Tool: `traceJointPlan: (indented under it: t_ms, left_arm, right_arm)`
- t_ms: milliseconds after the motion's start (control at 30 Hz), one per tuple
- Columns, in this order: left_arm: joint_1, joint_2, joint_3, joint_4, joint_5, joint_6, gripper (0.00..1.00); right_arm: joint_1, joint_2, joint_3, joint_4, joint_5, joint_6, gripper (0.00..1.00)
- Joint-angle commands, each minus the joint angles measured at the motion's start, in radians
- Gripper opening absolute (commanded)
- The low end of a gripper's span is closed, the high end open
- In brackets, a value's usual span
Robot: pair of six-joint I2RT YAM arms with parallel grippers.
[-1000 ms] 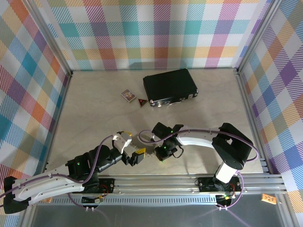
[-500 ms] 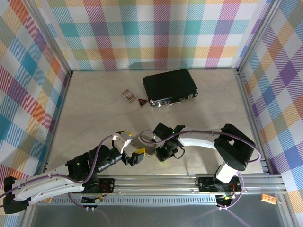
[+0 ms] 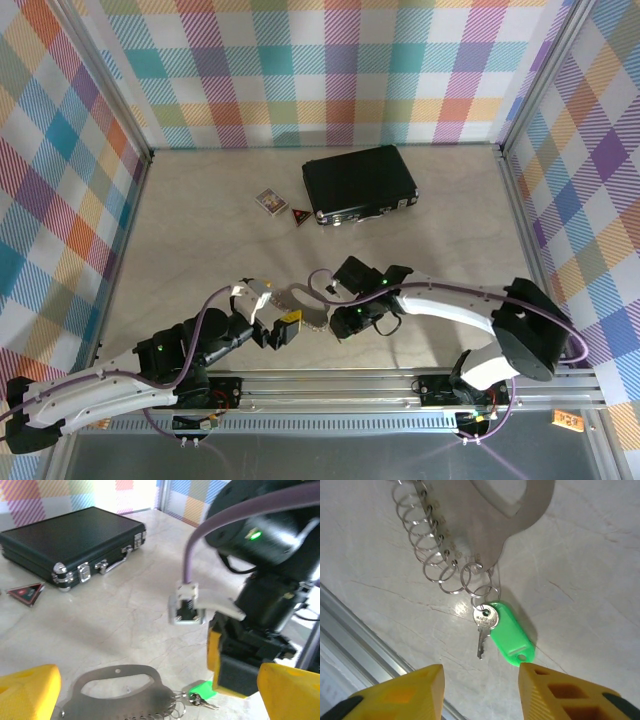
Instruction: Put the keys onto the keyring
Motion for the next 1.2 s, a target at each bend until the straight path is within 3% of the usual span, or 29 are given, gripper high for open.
traceJointPlan:
  t_ms: [0, 200, 333, 467, 533, 667, 767, 900, 967, 1100, 1167]
  left_arm:
    - [0.000, -0.012, 0.048, -0.076, -0.137, -0.052, 1.00]
    - [-0.001, 0.015, 0.074, -0.131, -0.251, -0.090, 1.00]
    - [0.000, 0.059, 0.093, -0.160, -0.428, -0.115, 1.00]
    - [0.014, 0.081, 0.058, -0.082, -0.552, -0.048, 1.00]
    - [0.038, 0.088, 0.039, -0.010, -0.593, -0.012, 1.00]
    - [0.116, 0.076, -0.026, 0.163, -0.535, 0.114, 1.00]
    - [0.206, 0.078, -0.025, 0.176, -0.504, 0.127, 1.00]
    - [0.319, 0.106, -0.017, 0.173, -0.610, 0.088, 1.00]
    - [0.371, 0.123, -0.024, 0.188, -0.626, 0.079, 1.00]
    - [0.472, 0.200, -0.049, 0.249, -0.551, 0.109, 1.00]
    - [0.492, 0.246, -0.087, 0.349, -0.598, 0.141, 1.00]
  right_arm:
    - [0.009, -0.076, -0.015, -0.017, 0.065, -0.007, 0.47]
    - [0.009, -0.233, -0.048, 0.002, 0.206, -0.037, 0.63]
    - [0.002, -0.368, -0.093, 0.031, 0.335, -0.061, 0.83]
    - [-0.021, -0.467, -0.097, 0.013, 0.464, -0.117, 0.99]
    - [-0.034, -0.520, -0.098, 0.011, 0.532, -0.143, 0.99]
    - [-0.052, -0.663, -0.142, 0.049, 0.696, -0.173, 0.99]
    - [-0.079, -0.779, -0.207, 0.102, 0.796, -0.181, 0.99]
    - [-0.125, -0.907, -0.302, 0.208, 0.923, -0.207, 0.99]
    - [-0.147, -0.948, -0.347, 0.269, 0.951, -0.246, 0.99]
    - [-0.215, -0.968, -0.412, 0.367, 0.977, -0.306, 0.99]
    - [-0.261, -0.966, -0.451, 0.423, 0.991, -0.317, 0.99]
